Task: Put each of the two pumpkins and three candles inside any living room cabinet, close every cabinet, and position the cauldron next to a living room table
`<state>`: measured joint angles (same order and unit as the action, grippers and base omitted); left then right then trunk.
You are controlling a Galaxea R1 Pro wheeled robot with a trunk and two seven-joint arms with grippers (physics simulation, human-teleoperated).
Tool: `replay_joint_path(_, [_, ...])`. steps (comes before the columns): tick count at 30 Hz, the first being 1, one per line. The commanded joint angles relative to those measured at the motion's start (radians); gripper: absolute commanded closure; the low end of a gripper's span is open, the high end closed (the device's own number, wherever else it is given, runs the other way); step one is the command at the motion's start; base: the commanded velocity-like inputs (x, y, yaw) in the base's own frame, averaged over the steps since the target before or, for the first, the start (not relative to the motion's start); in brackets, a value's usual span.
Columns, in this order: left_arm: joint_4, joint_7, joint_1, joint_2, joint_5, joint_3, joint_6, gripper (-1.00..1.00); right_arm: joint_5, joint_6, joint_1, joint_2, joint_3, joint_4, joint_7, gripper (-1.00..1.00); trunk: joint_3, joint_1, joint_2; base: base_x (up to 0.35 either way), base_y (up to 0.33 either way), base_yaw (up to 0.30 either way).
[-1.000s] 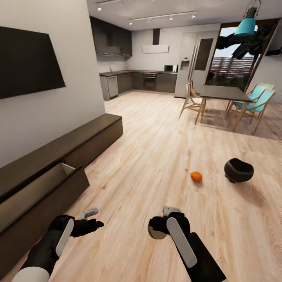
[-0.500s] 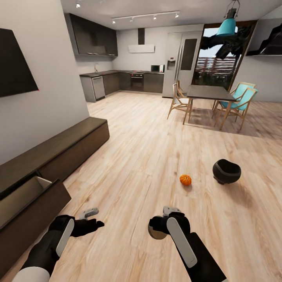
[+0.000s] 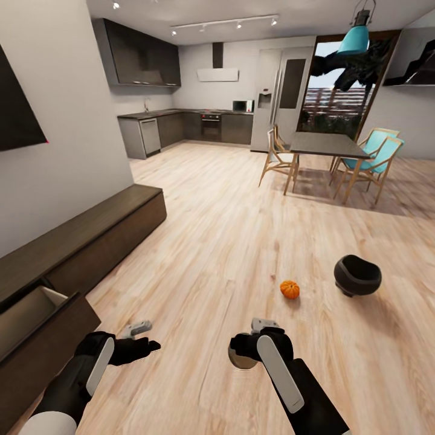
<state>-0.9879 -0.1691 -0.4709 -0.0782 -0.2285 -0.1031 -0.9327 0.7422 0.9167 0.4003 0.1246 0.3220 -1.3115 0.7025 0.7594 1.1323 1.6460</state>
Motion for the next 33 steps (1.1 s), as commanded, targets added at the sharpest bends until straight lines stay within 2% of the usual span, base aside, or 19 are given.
replay_joint_path(1, [0.000, 0.000, 0.000, 0.000, 0.000, 0.000, 0.000, -1.00, -0.001, 0.000, 0.000, 0.000, 0.000, 0.000, 0.000, 1.00, 0.000, 0.000, 0.000, 0.312, -0.125, 0.000])
replay_joint_path(15, [0.001, 0.000, 0.000, 0.001, 0.000, 0.000, 0.000, -1.00, -0.001, -0.001, 0.000, 0.001, 0.002, 0.000, 0.000, 1.00, 0.000, 0.000, 0.000, 0.311, -0.144, 0.028])
replay_joint_path(24, [0.002, 0.000, 0.000, 0.002, 0.000, 0.000, 0.000, -1.00, -0.003, -0.001, 0.000, 0.001, 0.003, 0.000, 0.001, 1.00, 0.000, 0.000, 0.000, 0.283, -0.196, 0.268])
replay_joint_path(33, [0.003, 0.000, 0.000, 0.003, 0.000, 0.000, 0.000, -1.00, -0.003, -0.001, 0.000, 0.005, 0.005, 0.000, 0.004, 1.00, 0.000, 0.000, 0.000, 0.289, -0.042, 0.292])
